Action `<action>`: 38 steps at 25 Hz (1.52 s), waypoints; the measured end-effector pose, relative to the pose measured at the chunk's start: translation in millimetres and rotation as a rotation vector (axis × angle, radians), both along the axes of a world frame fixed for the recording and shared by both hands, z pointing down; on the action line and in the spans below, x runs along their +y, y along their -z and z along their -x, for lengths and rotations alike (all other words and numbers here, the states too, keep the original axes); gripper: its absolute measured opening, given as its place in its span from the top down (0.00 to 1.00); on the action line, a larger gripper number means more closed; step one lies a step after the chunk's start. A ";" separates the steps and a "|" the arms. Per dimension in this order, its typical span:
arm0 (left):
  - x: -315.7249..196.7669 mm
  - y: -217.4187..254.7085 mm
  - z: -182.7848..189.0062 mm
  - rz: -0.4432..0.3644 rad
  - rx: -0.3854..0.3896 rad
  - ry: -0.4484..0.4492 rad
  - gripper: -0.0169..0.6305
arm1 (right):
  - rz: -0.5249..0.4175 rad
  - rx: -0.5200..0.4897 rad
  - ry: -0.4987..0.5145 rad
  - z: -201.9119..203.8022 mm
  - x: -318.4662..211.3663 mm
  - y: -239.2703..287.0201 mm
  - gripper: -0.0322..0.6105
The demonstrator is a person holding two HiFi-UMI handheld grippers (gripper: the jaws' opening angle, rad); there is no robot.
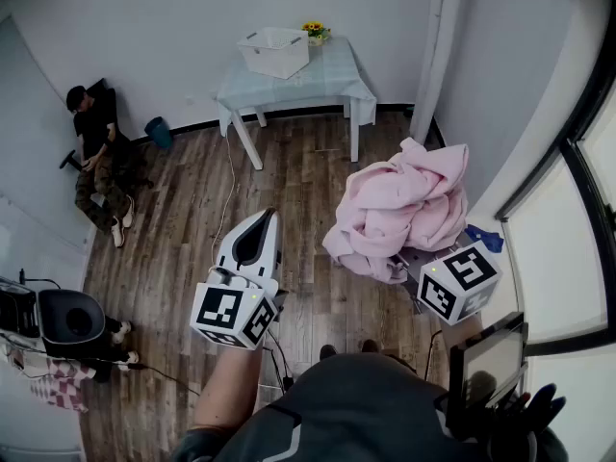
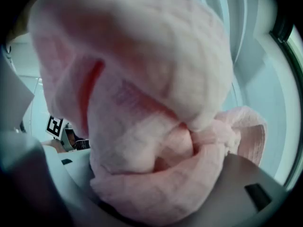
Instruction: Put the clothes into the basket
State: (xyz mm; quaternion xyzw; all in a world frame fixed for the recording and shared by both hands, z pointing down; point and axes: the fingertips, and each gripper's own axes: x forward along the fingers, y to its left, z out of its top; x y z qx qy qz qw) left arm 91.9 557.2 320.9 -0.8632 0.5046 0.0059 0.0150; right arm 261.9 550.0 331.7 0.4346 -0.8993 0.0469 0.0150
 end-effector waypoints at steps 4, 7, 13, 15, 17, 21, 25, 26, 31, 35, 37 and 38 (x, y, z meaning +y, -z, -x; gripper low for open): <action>0.2 0.3 -0.9 0.005 -0.001 0.004 0.96 | -0.002 0.000 0.002 0.1 0.9 2.3 0.46; 2.5 2.1 -1.1 0.005 0.001 0.007 0.96 | 0.006 0.002 0.011 0.8 2.0 3.3 0.46; 1.6 2.3 -3.2 0.005 -0.003 0.015 0.96 | 0.009 0.000 0.037 2.6 2.8 4.0 0.46; 1.4 1.2 -4.2 0.008 -0.002 0.015 0.96 | 0.004 0.005 0.034 2.2 2.5 3.7 0.46; 1.9 -0.8 -4.7 0.013 -0.006 0.014 0.96 | 0.005 -0.004 0.033 1.7 2.9 3.0 0.46; 2.3 -4.0 -4.6 0.025 -0.008 0.003 0.96 | 0.008 -0.013 0.029 2.2 2.1 1.5 0.45; 3.5 -7.0 -2.1 0.028 -0.009 -0.013 0.96 | 0.010 -0.019 0.019 4.8 2.1 -1.0 0.45; 4.0 -7.4 -0.4 0.025 -0.009 -0.013 0.96 | 0.008 -0.018 0.016 6.3 2.8 -1.5 0.45; -0.9 -2.5 14.5 0.016 0.006 -0.009 0.96 | 0.009 -0.014 0.002 16.9 -1.1 4.6 0.45; -3.5 -5.5 31.9 0.017 0.021 -0.016 0.96 | 0.009 -0.002 -0.015 31.6 -2.4 6.8 0.45; -5.0 -14.0 31.0 0.018 0.024 -0.023 0.96 | 0.005 0.000 -0.022 30.4 -2.7 0.6 0.45; -6.3 -17.4 32.0 0.017 0.023 -0.028 0.96 | 0.005 -0.001 -0.025 31.3 -3.5 -1.9 0.45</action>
